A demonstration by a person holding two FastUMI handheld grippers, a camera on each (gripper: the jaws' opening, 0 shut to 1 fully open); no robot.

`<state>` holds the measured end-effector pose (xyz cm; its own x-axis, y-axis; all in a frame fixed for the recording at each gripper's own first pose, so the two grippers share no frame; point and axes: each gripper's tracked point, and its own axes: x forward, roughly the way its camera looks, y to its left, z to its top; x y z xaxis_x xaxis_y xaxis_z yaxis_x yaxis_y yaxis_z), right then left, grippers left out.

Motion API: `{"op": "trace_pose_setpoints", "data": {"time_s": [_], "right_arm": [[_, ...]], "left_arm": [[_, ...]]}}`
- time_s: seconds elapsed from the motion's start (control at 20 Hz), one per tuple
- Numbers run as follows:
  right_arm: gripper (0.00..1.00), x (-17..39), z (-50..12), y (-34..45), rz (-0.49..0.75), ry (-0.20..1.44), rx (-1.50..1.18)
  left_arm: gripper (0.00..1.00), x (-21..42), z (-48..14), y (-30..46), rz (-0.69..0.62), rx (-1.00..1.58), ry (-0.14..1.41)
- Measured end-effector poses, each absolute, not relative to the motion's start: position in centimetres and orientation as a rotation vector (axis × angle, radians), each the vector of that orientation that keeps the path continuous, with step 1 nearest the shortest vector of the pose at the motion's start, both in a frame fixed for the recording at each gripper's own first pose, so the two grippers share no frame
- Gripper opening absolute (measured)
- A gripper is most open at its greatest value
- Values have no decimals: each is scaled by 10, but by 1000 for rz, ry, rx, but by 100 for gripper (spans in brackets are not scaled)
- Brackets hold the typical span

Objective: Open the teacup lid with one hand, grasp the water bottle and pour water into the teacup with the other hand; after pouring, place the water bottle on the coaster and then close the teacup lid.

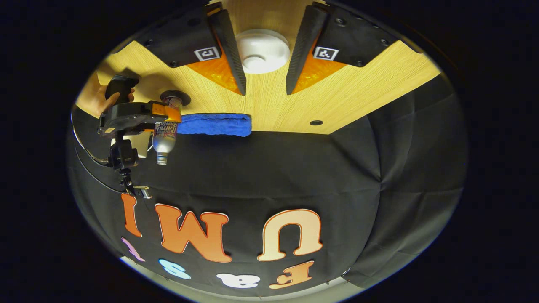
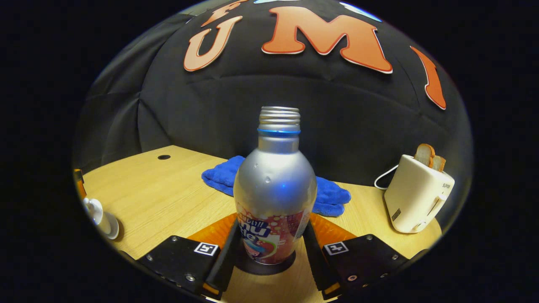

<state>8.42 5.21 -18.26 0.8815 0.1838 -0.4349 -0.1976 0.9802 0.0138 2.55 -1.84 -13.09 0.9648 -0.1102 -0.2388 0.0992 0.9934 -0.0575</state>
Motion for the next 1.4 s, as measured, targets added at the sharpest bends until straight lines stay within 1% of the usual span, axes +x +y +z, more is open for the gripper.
{"op": "trace_pose_setpoints", "data": {"time_s": [0.05, 0.1, 0.15, 0.2, 0.3, 0.35, 0.4, 0.45, 0.55, 0.6, 0.65, 0.7, 0.8, 0.95, 1.25, 1.3, 1.4], "right_arm": [[77, 83, -184, 51, 191, 460, -14], [79, 83, -184, 53, 190, 467, 6], [80, 81, -187, 52, 186, 485, 20], [81, 79, -191, 52, 190, 503, 29], [84, 76, -195, 52, 207, 528, 29], [87, 73, -194, 52, 219, 528, 23], [90, 71, -191, 52, 227, 525, 10], [91, 70, -188, 51, 233, 516, -2], [95, 67, -182, 46, 233, 501, -18], [97, 65, -177, 44, 232, 494, -18], [98, 60, -172, 41, 230, 487, -14], [98, 56, -165, 38, 226, 477, -7], [98, 47, -145, 28, 211, 437, 3], [98, 29, -112, 15, 191, 362, 1], [98, -9, -60, 0, 159, 231, -15], [98, -15, -55, -1, 158, 217, -15], [98, -27, -51, -1, 156, 203, 2]], "left_arm": [[70, 26, -130, -19, -105, -48, 242], [67, 27, -129, -20, -107, -53, 236], [76, 28, -125, -21, -107, -60, 229], [74, 28, -122, -23, -107, -68, 223], [84, 30, -115, -27, -109, -73, 201], [82, 31, -111, -30, -116, -77, 194], [84, 30, -109, -33, -120, -81, 188], [88, 30, -106, -35, -122, -85, 182], [89, 31, -100, -37, -123, -92, 169], [87, 31, -97, -40, -124, -98, 161], [91, 31, -92, -41, -124, -106, 152], [91, 32, -88, -43, -127, -112, 144], [95, 33, -76, -47, -133, -118, 126], [98, 34, -60, -54, -139, -106, 96], [97, 27, -33, -65, -148, -100, 52], [100, 26, -30, -66, -147, -98, 46], [97, 24, -26, -64, -133, -90, 42]]}}
